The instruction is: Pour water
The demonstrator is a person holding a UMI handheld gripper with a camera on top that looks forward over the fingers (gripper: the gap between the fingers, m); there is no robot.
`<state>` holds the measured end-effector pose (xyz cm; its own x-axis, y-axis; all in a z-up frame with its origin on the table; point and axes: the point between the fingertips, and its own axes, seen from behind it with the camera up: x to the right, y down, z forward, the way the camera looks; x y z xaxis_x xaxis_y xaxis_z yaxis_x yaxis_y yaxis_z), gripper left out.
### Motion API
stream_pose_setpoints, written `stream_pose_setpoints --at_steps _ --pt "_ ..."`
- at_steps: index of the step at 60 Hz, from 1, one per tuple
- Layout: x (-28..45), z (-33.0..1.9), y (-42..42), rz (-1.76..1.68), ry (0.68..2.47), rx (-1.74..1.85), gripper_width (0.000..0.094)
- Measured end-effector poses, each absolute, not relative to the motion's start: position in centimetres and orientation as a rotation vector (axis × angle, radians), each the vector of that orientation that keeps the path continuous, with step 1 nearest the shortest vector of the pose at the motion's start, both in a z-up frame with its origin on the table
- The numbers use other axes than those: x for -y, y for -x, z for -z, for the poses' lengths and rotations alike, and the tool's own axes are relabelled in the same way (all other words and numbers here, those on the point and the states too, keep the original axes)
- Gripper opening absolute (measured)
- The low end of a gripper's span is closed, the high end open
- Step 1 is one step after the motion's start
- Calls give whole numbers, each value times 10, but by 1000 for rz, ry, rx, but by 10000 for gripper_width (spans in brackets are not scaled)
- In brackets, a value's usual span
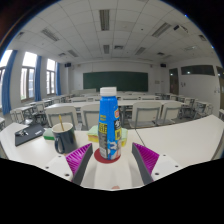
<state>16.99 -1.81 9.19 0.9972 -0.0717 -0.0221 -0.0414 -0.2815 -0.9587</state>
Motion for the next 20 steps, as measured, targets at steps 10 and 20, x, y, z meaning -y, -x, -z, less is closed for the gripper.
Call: stream_pose_setpoints --at_steps 10,20 --pt "88 -100 -146 -21 1834 -96 847" --pt "133 -103 -127 -68 1786 -127 847"
